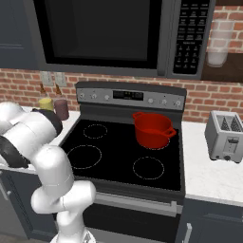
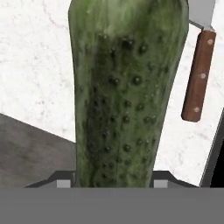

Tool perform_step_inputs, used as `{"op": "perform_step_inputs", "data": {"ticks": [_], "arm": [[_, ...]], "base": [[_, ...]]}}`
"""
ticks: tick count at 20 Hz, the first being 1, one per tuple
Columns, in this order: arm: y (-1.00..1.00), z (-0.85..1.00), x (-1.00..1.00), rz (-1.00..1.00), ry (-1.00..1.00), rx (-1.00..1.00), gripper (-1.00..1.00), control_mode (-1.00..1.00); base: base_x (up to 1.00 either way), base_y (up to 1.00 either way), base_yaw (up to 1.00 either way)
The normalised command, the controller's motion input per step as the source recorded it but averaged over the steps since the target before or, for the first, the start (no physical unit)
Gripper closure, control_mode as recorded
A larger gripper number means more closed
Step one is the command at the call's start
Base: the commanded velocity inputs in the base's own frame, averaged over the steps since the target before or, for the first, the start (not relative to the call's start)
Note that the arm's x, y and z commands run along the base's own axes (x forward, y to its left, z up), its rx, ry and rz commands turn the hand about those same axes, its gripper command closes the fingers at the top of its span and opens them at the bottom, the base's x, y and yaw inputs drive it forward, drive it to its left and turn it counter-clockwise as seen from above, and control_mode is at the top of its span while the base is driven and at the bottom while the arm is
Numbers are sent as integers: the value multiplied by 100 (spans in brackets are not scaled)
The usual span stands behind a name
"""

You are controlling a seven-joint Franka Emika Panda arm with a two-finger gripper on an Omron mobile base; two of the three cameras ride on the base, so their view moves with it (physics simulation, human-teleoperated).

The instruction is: Put the cucumber and squash in the pot. Retrieve the spatula and lightly stir the vegetables in the pot.

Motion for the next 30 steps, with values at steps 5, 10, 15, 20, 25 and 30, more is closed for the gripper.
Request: {"op": "perform_step_inputs", "data": {"ticks": [5, 10, 15, 20, 25, 30], "arm": [[-100, 97, -61, 12, -19, 0, 100, -100], [-100, 63, -22, 6, -12, 0, 100, -100], [-100, 54, -6, 5, -6, 0, 100, -100], [-100, 52, -1, 1, 0, -7, 100, -100], [-100, 41, 12, 0, 5, -35, 100, -100], [-100, 35, 33, 0, 18, -46, 100, -100]], "base": [[0, 0, 0], [0, 0, 0], [0, 0, 0], [0, 0, 0], [0, 0, 0], [0, 0, 0]]}}
